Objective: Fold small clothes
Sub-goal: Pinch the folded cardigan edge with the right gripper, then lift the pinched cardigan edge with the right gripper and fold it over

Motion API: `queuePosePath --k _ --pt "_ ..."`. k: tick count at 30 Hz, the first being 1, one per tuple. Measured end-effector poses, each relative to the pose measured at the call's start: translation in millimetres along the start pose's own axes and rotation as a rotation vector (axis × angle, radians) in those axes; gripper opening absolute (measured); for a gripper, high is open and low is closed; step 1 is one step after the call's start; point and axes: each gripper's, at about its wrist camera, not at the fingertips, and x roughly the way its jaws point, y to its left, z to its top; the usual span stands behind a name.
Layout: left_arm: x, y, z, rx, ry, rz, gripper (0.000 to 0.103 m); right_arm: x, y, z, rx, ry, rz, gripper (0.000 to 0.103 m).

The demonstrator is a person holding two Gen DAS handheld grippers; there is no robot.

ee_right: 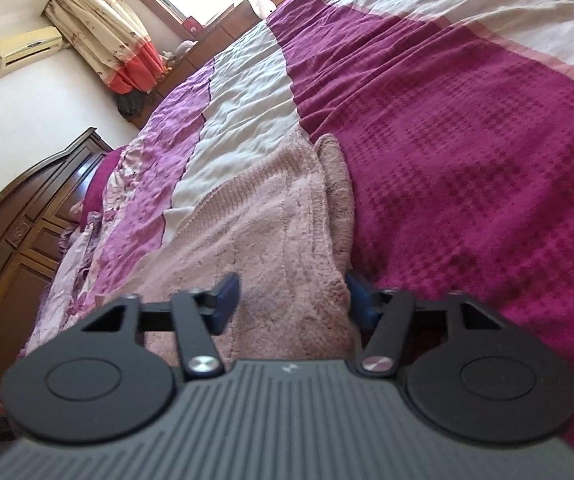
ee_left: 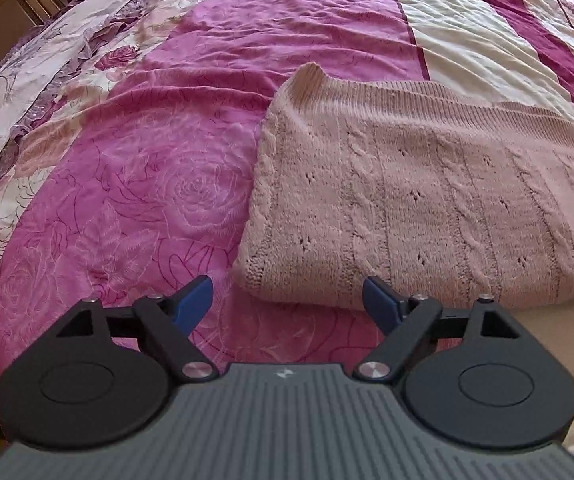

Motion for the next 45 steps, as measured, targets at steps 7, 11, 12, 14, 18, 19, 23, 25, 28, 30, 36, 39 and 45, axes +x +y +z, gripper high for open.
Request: queuePosePath --k 7,11,12,14,18,19,23,25,28,30,36,39,45 --pt "0 0 0 -0.002 0.011 0.000 0.087 0 -1 -2 0.010 -0.013 -0.005 0.046" --pt "-1 -1 -1 -0.002 0.012 0.001 0.087 3 1 -4 -0.020 -0.002 -0.023 0.045" --pt "-1 -1 -1 -0.003 0.013 0.000 0.087 4 1 -4 -0.028 -0.001 -0.024 0.045" --pt "-1 -1 -1 -0.004 0.014 -0.002 0.087 5 1 -5 -0.030 0.002 -0.022 0.045" --pt "-2 -2 -3 -0.004 0.013 -0.006 0.087 5 -3 -2 -0.010 0.011 -0.008 0.045" --pt "-3 -2 -4 -0.003 0.012 -0.007 0.087 5 -3 -2 -0.005 0.010 -0.008 0.045" --pt "-6 -4 -4 0.006 0.009 -0.011 0.087 5 -1 -3 -0.008 -0.001 -0.015 0.044" --pt "-8 -5 -4 0.007 0.007 -0.012 0.087 4 -1 -4 -0.006 -0.016 -0.017 0.037" --pt "-10 -4 -5 0.009 0.006 -0.011 0.087 1 0 -3 0.007 -0.036 -0.019 0.029" --pt "-12 -3 -5 0.009 0.004 -0.012 0.087 0 4 -2 0.007 -0.050 -0.021 0.027" --pt "-15 2 -5 -0.001 0.003 -0.014 0.087 -6 24 5 -0.044 -0.086 -0.021 0.027" --pt "-17 4 -5 -0.003 -0.001 -0.020 0.087 -9 36 10 -0.071 -0.101 -0.007 0.026" --pt "-20 7 -6 -0.002 -0.010 -0.018 0.087 -10 61 14 -0.122 -0.115 0.032 0.025"
